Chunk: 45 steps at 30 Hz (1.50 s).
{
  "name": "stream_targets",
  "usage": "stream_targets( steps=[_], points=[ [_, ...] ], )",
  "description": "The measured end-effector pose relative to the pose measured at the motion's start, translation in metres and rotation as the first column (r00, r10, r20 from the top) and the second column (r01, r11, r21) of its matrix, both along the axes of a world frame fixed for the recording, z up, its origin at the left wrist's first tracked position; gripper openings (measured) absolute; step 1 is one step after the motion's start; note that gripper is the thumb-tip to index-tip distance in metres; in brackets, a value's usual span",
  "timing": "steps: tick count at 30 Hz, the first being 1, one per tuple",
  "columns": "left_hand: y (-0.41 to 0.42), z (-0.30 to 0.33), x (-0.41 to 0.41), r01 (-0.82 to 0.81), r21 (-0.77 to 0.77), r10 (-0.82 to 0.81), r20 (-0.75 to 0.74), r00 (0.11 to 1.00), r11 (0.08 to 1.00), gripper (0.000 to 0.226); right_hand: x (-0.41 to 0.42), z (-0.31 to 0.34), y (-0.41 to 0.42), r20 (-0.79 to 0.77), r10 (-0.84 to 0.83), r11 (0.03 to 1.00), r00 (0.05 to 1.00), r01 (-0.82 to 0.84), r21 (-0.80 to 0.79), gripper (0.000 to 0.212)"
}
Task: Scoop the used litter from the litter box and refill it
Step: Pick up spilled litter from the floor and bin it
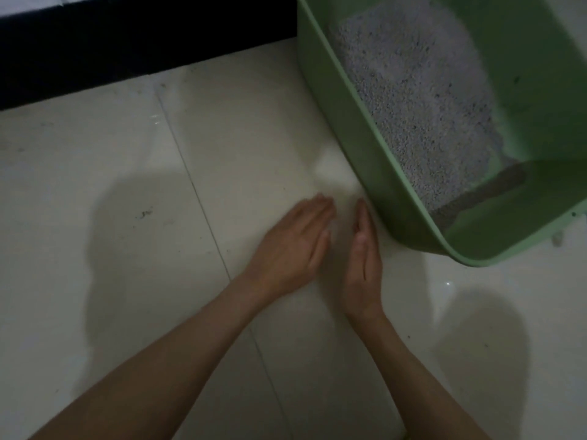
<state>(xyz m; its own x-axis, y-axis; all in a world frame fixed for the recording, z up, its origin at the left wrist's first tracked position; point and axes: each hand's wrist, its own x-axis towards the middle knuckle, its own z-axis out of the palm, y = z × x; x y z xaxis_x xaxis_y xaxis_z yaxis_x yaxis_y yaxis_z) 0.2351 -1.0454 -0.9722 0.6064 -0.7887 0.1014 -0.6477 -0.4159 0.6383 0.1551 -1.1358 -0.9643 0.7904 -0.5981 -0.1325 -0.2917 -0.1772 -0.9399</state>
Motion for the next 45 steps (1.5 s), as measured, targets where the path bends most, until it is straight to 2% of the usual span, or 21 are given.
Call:
stream_targets(
  steps=[1, 2, 4, 5, 6, 9, 13, 15, 16, 18, 19, 21, 23, 25, 27, 31, 34, 39, 45],
  points=[
    [0.004, 0.004, -0.009, 0.009, -0.046, -0.012, -0.067, 0.998, 0.999, 0.053, 0.002, 0.001, 0.000, -0.002, -0.010, 1.000, 1.000, 0.010, 0.004, 0.052],
    [0.008, 0.007, -0.013, -0.045, -0.112, 0.020, -0.207, 0.978, 0.993, 0.051, 0.004, 0.002, 0.000, -0.003, -0.014, 1.000, 1.000, 0.014, -0.002, 0.055],
    [0.018, 0.016, -0.012, -0.297, -0.221, 0.140, -0.533, 0.834, 0.929, 0.047, 0.005, 0.003, 0.002, -0.005, 0.010, 0.999, 1.000, -0.010, -0.046, 0.059],
    [0.024, 0.020, -0.009, -0.416, -0.244, 0.190, -0.618, 0.763, 0.876, 0.043, 0.006, 0.004, 0.003, -0.007, 0.031, 0.997, 1.000, -0.031, -0.075, 0.060],
    [0.030, 0.022, -0.005, -0.502, -0.253, 0.247, -0.638, 0.729, 0.827, 0.038, 0.008, 0.004, 0.005, -0.010, 0.050, 0.994, 0.999, -0.050, -0.101, 0.061],
    [0.056, 0.022, 0.001, -0.606, -0.238, 0.417, -0.537, 0.733, 0.759, 0.040, 0.017, 0.005, 0.019, -0.044, 0.115, 0.985, 0.992, -0.119, -0.128, 0.063],
    [0.080, 0.020, -0.010, -0.598, -0.215, 0.490, -0.397, 0.776, 0.773, 0.059, 0.023, 0.008, 0.052, -0.173, 0.250, 0.950, 0.953, -0.276, -0.146, 0.063],
    [0.086, 0.019, -0.017, -0.576, -0.190, 0.486, -0.369, 0.792, 0.795, 0.062, 0.023, 0.012, 0.062, -0.145, 0.311, 0.938, 0.939, -0.328, -0.114, 0.062],
    [0.088, 0.018, -0.018, -0.558, -0.171, 0.480, -0.349, 0.805, 0.812, 0.062, 0.023, 0.015, 0.062, -0.104, 0.295, 0.952, 0.950, -0.301, -0.051, 0.060],
    [0.091, 0.016, -0.020, -0.504, -0.100, 0.465, -0.268, 0.844, 0.858, 0.056, 0.020, 0.023, 0.056, -0.018, 0.160, 0.982, 0.987, -0.157, 0.108, 0.054],
    [0.091, 0.016, -0.020, -0.471, -0.045, 0.454, -0.195, 0.869, 0.881, 0.051, 0.017, 0.026, 0.051, 0.005, 0.081, 0.988, 0.997, -0.081, 0.130, 0.051],
    [0.091, 0.013, -0.021, -0.395, 0.096, 0.398, -0.007, 0.917, 0.913, 0.049, 0.008, 0.027, 0.039, -0.020, 0.003, 1.000, 1.000, -0.004, -0.020, 0.046],
    [0.086, 0.012, -0.024, -0.343, 0.225, 0.330, 0.097, 0.939, 0.912, 0.065, -0.001, 0.025, 0.028, -0.084, 0.019, 0.977, 0.996, -0.036, -0.209, 0.038],
    [0.076, 0.014, -0.025, -0.334, 0.277, 0.323, 0.085, 0.943, 0.901, 0.078, -0.008, 0.021, 0.022, -0.192, 0.069, 0.946, 0.979, -0.125, -0.300, 0.032],
    [0.064, 0.018, -0.021, -0.324, 0.266, 0.325, 0.040, 0.945, 0.908, 0.079, -0.011, 0.020, 0.019, -0.265, 0.113, 0.931, 0.958, -0.196, -0.309, 0.033],
    [0.039, 0.025, -0.010, -0.315, 0.234, 0.350, -0.127, 0.928, 0.920, 0.064, -0.005, 0.022, 0.021, -0.319, 0.100, 0.941, 0.943, -0.194, -0.278, 0.036],
    [0.029, 0.029, -0.010, -0.306, 0.239, 0.348, -0.159, 0.924, 0.922, 0.044, 0.000, 0.022, 0.022, -0.350, 0.118, 0.932, 0.929, -0.226, -0.285, 0.036],
    [0.016, 0.045, -0.013, -0.252, 0.410, 0.320, -0.105, 0.942, 0.877, 0.018, 0.001, 0.025, 0.017, -0.387, 0.105, 0.939, 0.916, -0.220, -0.266, 0.034],
    [0.012, 0.048, -0.018, -0.237, 0.539, 0.277, 0.008, 0.961, 0.808, 0.023, -0.001, 0.030, 0.015, -0.390, 0.110, 0.950, 0.914, -0.212, -0.229, 0.031]
  ],
)
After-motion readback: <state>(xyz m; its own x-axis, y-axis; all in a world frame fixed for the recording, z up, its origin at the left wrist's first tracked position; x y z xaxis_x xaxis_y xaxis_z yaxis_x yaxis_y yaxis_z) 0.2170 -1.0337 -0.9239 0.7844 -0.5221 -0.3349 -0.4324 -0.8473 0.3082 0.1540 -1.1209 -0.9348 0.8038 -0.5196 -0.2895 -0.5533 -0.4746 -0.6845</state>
